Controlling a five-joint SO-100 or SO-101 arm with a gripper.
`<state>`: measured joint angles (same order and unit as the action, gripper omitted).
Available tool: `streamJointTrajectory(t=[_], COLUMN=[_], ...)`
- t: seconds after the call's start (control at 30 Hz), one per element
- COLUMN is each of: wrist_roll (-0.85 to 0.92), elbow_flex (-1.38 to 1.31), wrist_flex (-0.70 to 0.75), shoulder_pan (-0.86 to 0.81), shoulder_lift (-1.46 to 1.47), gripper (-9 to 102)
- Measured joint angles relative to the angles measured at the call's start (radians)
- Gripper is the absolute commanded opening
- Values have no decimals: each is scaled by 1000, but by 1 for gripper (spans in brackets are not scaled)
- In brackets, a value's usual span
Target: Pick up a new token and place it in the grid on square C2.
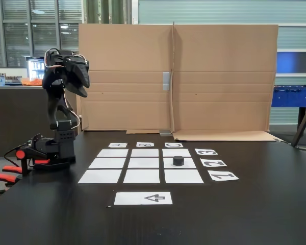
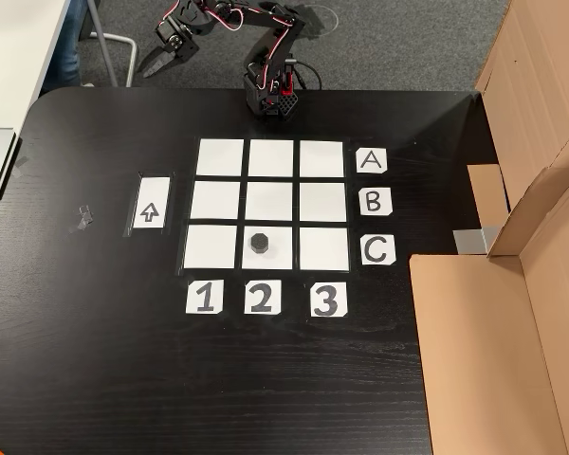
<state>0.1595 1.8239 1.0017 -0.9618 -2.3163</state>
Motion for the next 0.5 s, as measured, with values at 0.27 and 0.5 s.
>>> streamJointTrajectory(t=[0.27, 0.5], wrist_roll=[0, 28], elbow_flex=[164, 314], wrist_flex=[29, 3], shoulder_pan=[-95, -146], shoulder_lift=[-204, -364], gripper=[4, 1])
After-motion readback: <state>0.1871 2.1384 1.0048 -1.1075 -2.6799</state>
